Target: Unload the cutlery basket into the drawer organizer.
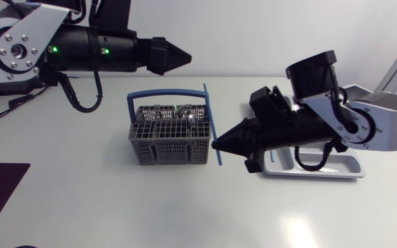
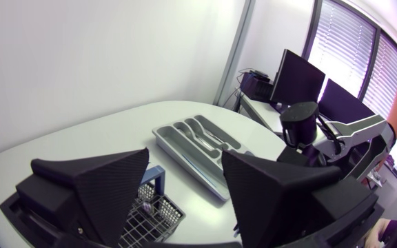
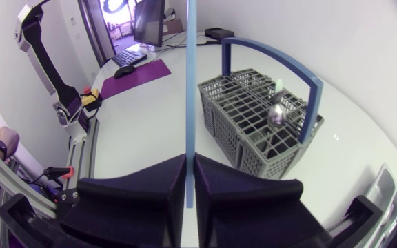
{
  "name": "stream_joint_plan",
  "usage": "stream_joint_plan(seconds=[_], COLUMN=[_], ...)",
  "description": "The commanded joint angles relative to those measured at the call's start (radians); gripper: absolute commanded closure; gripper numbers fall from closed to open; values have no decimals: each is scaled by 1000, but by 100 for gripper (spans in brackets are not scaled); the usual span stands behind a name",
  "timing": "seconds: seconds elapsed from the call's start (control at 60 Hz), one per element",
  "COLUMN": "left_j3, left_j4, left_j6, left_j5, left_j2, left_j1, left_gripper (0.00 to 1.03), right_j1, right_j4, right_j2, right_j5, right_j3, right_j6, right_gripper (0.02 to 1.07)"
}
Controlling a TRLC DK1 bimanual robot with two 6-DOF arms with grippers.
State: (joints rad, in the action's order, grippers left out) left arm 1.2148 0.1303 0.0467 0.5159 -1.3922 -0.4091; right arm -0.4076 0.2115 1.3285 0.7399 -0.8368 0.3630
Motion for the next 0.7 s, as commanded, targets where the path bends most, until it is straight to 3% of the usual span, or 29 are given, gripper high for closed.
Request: stream_joint_plan(seconds=[0.0,0.3,0.683], left_j3=[29,-58,-93], left_j4=[-6,19,126], left_j6=[24,-87,-209], left_j5=[1,-8,-139], left_j2=[22,-1,-120], left_j1=[38,43,-71], left_gripper=[9,9,9], right_j1=[53,317,401], right_j4=[26,127,86], right_j2=[-57,-121,175], right_j5=[1,-31,-372], right_j3=[50,71,-64], right_j6=[31,48,-157], right_gripper=[101,101,101])
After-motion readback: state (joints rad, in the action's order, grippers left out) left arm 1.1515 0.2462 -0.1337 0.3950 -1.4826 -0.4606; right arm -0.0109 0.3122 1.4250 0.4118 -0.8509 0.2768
